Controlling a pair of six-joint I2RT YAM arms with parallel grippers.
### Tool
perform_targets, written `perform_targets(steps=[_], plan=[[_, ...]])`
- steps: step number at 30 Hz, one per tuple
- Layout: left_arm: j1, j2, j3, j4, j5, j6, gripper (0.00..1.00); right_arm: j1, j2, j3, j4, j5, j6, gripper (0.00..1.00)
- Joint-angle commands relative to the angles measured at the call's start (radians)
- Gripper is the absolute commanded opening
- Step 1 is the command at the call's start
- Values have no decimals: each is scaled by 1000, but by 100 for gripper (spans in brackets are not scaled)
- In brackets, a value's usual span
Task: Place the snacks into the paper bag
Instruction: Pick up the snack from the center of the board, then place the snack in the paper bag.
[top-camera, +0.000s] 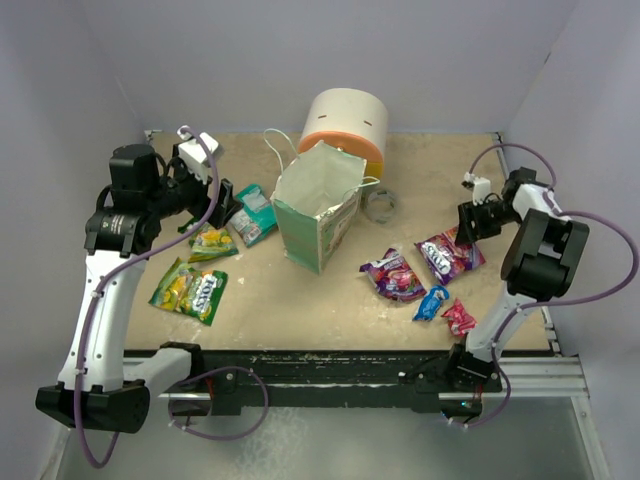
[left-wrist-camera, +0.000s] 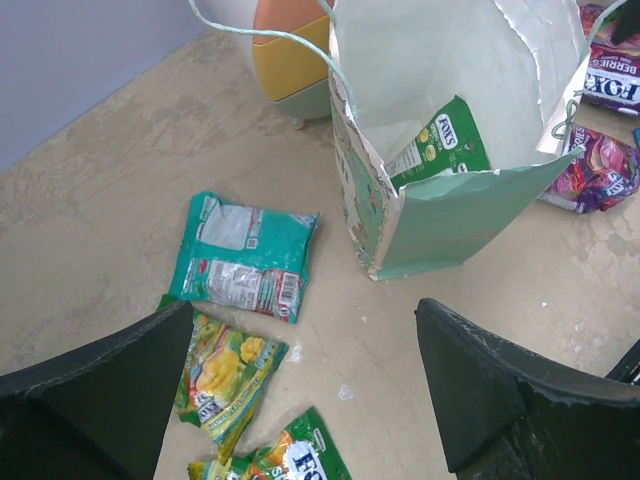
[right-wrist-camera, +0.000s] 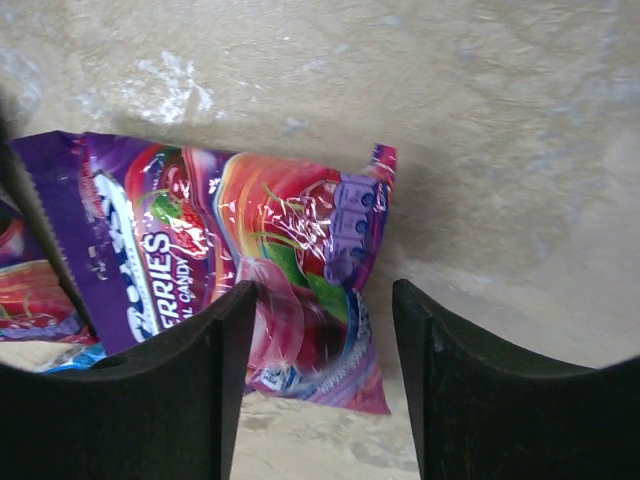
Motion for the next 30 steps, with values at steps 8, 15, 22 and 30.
perform_targets(steps=[8, 15, 22, 30], plan=[[13, -9, -1, 39, 42, 6, 96, -26, 50, 66, -149, -182, -54, 25], [13, -20, -8, 44, 51, 3, 96, -32, -43, 102, -205, -223, -51, 0], [13, -28, -2, 33, 77, 1, 95, -31, -173, 112, -228, -283, -32, 0], [12, 3, 60, -15, 156, 3, 93, -29, -355, 166, -259, -415, 0, 0]])
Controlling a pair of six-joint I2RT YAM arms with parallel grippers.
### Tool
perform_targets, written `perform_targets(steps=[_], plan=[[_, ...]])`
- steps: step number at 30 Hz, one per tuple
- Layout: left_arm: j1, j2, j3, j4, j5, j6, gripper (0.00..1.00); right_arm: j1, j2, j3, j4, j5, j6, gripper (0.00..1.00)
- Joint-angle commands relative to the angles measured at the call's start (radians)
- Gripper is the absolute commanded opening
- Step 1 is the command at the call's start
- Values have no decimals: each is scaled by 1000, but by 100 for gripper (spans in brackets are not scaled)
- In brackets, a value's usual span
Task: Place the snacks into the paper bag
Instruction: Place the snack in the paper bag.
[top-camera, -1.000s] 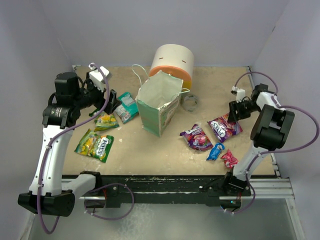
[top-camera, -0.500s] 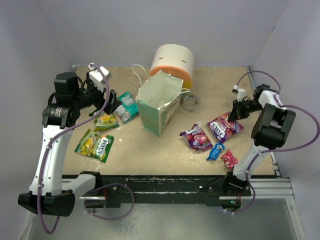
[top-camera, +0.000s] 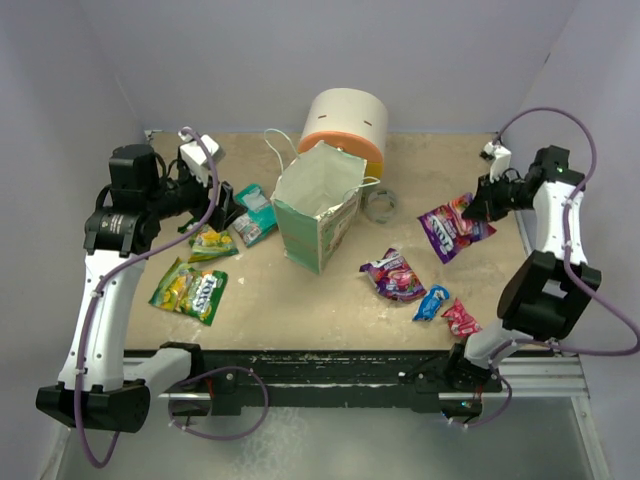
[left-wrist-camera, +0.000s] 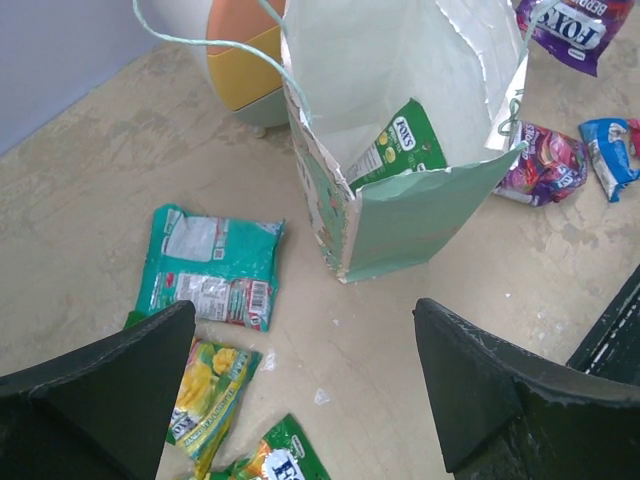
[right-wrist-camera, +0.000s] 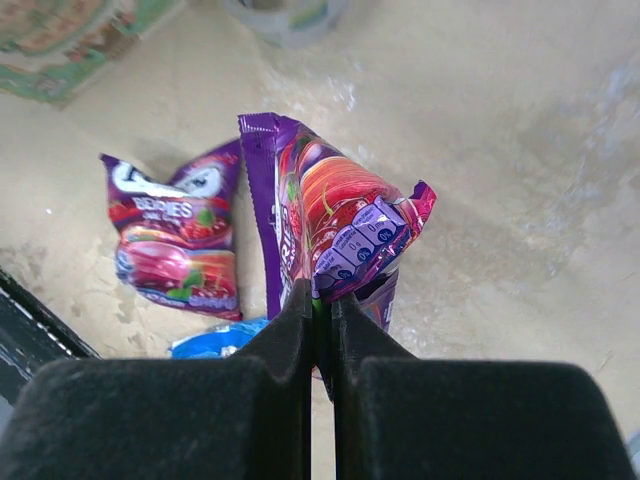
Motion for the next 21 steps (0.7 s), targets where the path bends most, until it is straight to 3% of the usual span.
perform_targets(steps=[1, 6, 12, 21], plan=[[6, 7, 68, -3, 81, 3, 93, -3, -114, 99, -65, -160, 22, 0], [5, 22, 95, 25, 157, -5, 91, 5, -235, 208, 18, -207, 112, 0], [-16, 77, 188, 62, 198, -24, 90, 76, -379, 310, 308, -217, 437, 0], [-160, 133, 257, 205, 165, -83, 89, 195, -355, 498, 565, -207, 747, 0]])
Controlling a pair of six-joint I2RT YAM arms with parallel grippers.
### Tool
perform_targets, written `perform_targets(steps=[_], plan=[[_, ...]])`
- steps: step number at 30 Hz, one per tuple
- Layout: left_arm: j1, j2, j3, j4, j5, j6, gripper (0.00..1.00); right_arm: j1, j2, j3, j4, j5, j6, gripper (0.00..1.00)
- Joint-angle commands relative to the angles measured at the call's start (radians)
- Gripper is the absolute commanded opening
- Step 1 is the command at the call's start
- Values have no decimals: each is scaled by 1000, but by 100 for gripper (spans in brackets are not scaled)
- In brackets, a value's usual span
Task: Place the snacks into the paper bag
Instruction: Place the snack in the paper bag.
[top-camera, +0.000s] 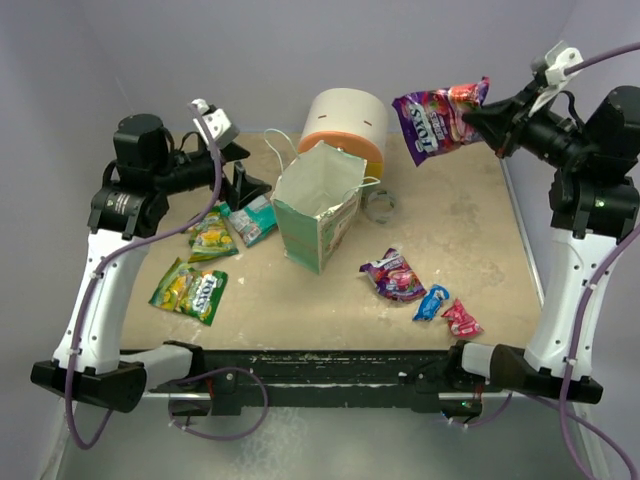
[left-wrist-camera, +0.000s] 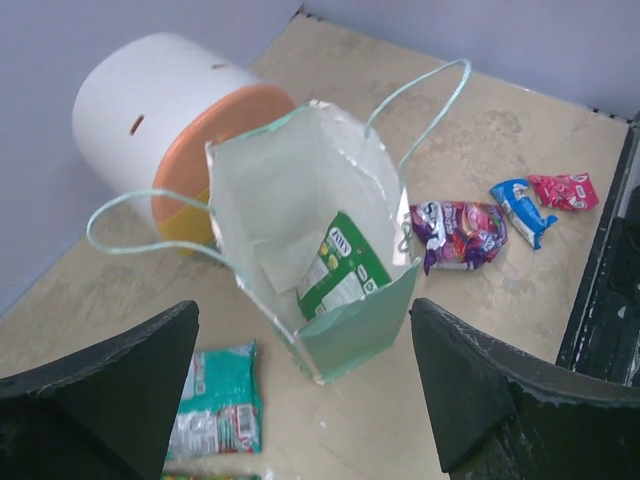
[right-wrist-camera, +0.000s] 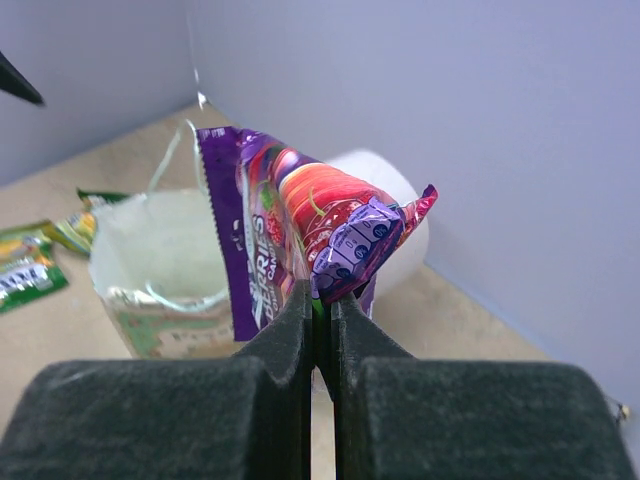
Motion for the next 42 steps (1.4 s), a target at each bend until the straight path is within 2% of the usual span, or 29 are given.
perform_targets(steps=[1, 8, 17, 27, 35, 37, 42], plan=[[-78, 40, 85, 124, 13, -59, 89, 33, 29, 53, 246, -45, 256, 0], [-122, 128, 175, 283, 75, -215, 91, 170, 59, 49, 419, -22, 429, 0], [-235, 284, 305, 448, 158, -448, 94, 290, 89, -21, 529, 17, 503, 0], [-339, 375, 309, 539, 176, -502, 95, 381, 99, -119, 612, -6, 542, 0], [-346, 381, 274, 535, 152, -496, 83, 387, 73, -204, 751, -39, 630, 0], [-345, 379, 263, 547, 164, -500, 76, 387, 70, -228, 783, -45, 651, 0], [-345, 374, 239, 580, 189, -518, 50, 387, 56, -277, 842, -59, 691, 0]])
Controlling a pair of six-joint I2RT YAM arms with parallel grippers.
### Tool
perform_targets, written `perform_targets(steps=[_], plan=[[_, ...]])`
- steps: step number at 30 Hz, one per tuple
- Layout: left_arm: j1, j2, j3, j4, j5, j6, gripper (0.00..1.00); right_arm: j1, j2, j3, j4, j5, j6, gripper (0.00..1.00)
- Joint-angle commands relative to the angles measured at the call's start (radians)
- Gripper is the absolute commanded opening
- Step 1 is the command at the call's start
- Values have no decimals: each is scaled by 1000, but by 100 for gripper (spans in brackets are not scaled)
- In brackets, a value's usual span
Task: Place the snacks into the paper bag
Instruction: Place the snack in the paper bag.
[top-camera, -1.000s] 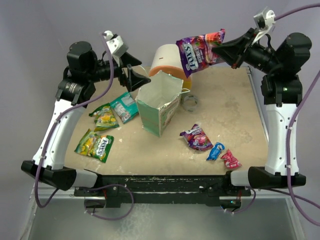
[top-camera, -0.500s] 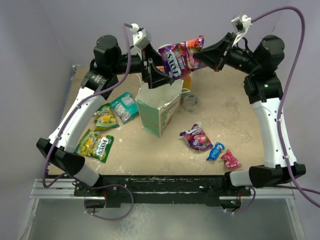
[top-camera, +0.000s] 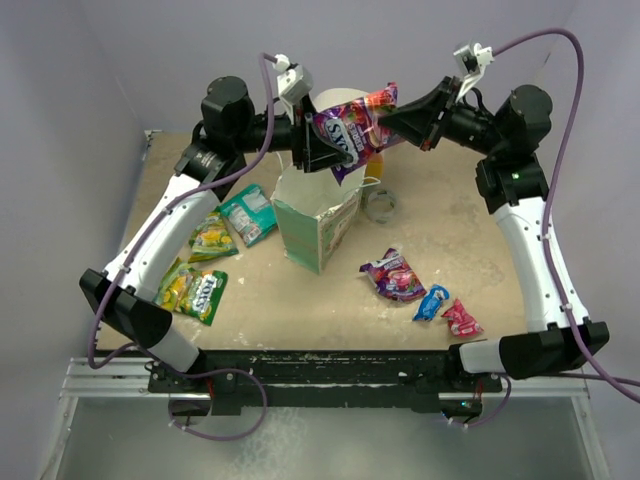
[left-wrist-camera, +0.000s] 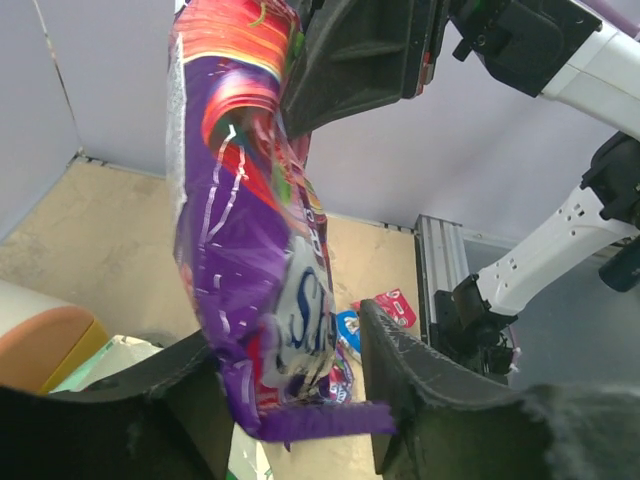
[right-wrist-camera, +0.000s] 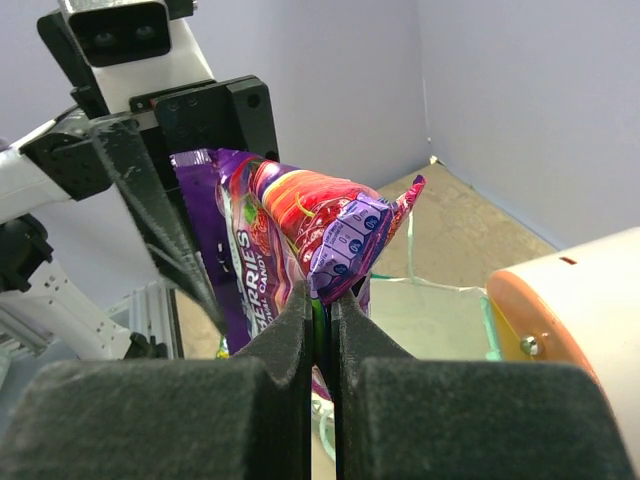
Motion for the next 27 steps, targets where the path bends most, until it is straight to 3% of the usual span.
perform_targets(steps=[1, 9, 14, 20, 27], plan=[[-1, -26, -14, 75, 36, -23, 47, 5, -51, -15, 149, -18, 53, 0], [1, -58, -12, 42, 25, 19, 18, 5, -85, -81, 145, -23, -6, 1], [16, -92, -12, -13, 2, 81, 0, 4, -100, -108, 82, -5, -100, 17], [64, -141, -19, -81, -72, 135, 0, 0, -126, -105, -58, 60, -249, 51], [71, -170, -14, -261, -285, 338, 0, -28, -203, -124, -240, 257, -436, 74]])
